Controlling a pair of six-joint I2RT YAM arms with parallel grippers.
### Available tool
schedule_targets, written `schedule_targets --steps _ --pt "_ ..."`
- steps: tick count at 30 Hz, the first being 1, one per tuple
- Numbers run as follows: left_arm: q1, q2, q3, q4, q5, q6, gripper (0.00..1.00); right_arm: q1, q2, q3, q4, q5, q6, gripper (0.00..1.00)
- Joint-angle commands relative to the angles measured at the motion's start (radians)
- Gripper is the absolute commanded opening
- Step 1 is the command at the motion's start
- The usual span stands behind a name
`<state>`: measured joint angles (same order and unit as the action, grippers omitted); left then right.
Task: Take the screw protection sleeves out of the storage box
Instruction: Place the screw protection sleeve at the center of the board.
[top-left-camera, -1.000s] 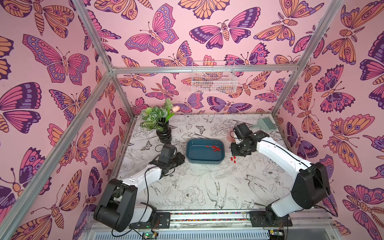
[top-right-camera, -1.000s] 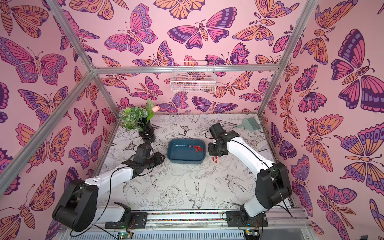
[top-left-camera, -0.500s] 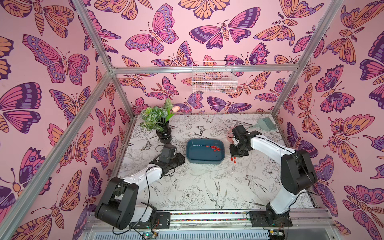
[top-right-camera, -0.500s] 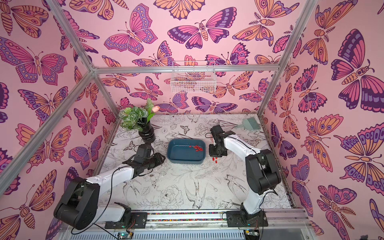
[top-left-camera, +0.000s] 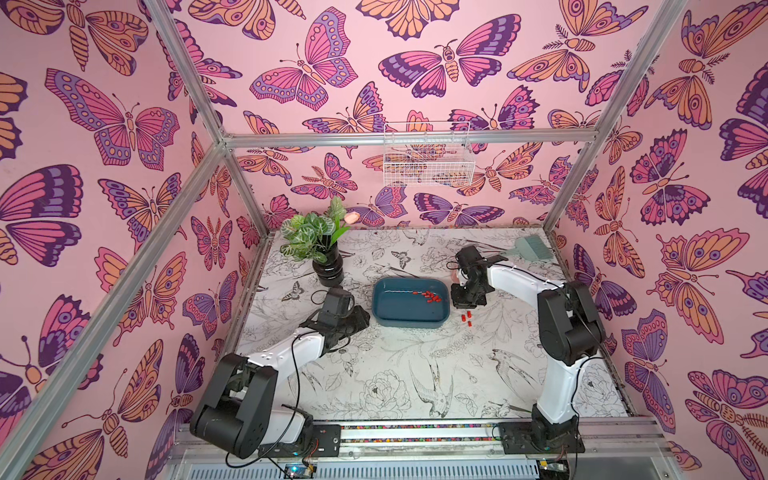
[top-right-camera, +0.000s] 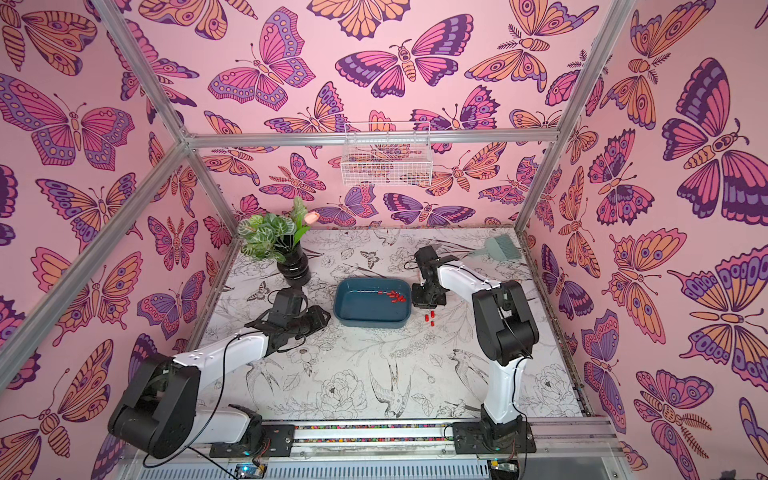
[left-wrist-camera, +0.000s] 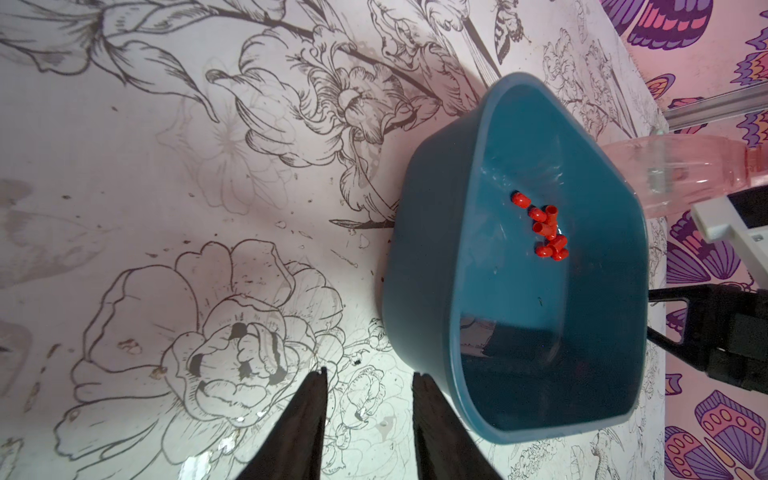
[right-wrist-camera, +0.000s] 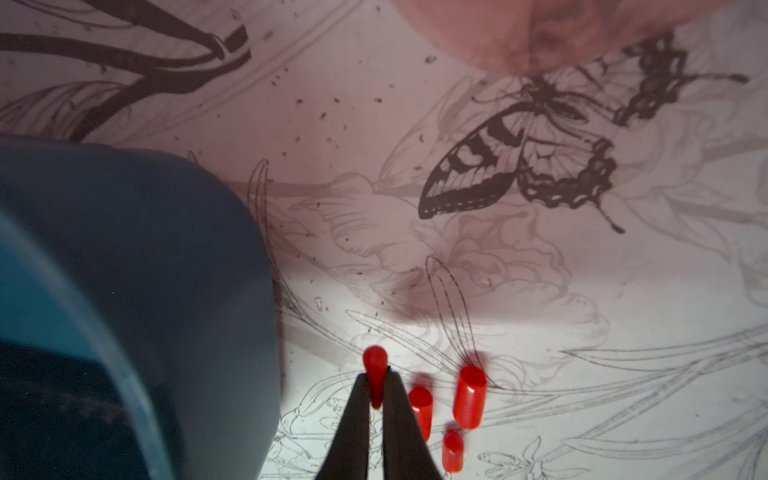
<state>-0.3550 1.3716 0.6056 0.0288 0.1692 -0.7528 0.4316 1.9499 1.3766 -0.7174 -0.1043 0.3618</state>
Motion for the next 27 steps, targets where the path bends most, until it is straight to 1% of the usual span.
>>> schedule_targets --steps 1,15,27 --pt "0.008 0.012 0.018 0.002 0.016 0.001 0.39 -0.01 0.021 0.025 -0.02 0.022 -0.007 0.12" --pt "0.008 0.018 0.021 0.001 0.019 0.002 0.39 -0.011 0.011 0.009 -0.028 0.05 -0.014 0.14" --pt "0.008 0.021 0.023 0.001 0.019 0.003 0.39 -0.011 -0.05 0.013 -0.055 0.06 -0.022 0.26"
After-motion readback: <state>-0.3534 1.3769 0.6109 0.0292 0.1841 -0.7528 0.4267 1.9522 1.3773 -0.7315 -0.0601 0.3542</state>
